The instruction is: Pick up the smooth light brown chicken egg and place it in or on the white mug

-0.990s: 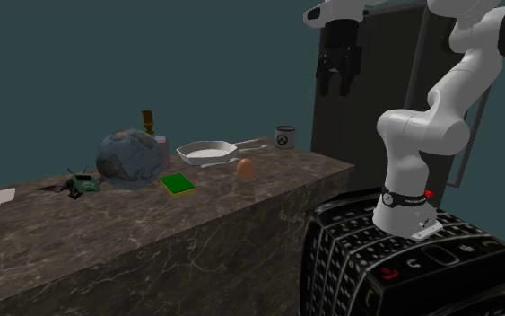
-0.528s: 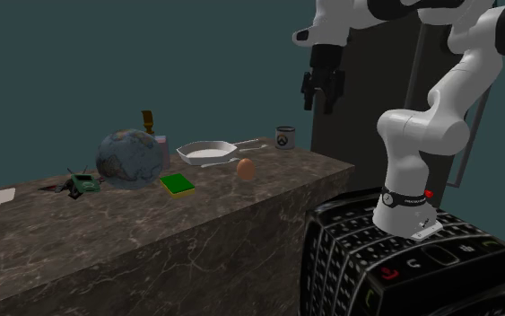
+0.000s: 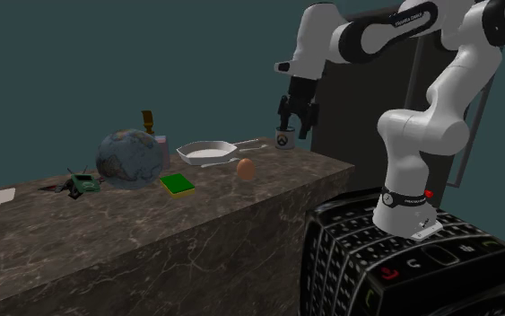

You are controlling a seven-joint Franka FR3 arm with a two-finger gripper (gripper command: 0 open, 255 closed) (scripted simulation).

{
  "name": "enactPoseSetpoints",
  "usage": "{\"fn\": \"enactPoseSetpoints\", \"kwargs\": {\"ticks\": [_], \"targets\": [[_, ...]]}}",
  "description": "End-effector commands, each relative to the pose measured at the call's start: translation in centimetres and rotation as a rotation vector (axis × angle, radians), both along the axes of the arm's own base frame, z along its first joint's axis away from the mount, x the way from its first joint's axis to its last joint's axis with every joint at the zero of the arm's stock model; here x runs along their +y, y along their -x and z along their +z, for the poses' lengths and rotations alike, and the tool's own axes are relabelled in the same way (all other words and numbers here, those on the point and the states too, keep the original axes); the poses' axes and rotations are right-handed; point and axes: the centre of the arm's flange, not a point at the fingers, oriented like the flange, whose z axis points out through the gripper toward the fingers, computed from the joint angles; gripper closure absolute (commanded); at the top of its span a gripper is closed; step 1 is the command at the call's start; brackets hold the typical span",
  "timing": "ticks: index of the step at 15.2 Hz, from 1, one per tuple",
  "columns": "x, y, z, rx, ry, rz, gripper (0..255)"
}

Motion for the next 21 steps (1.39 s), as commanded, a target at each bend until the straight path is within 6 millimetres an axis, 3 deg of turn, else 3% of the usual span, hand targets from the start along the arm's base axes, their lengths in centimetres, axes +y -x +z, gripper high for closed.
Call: {"fn": "enactPoseSetpoints", "kwargs": {"ticks": [1,13,21], "targets": [[-1.5,-0.8,-1.8,-0.016,0.025,0.045,0],[-10.3,-7.7,-11.1,-0.100,0.162,0.294,0],[-11.1,-9.1,-15.1,-0.102,0.166,0.302,0]]}}
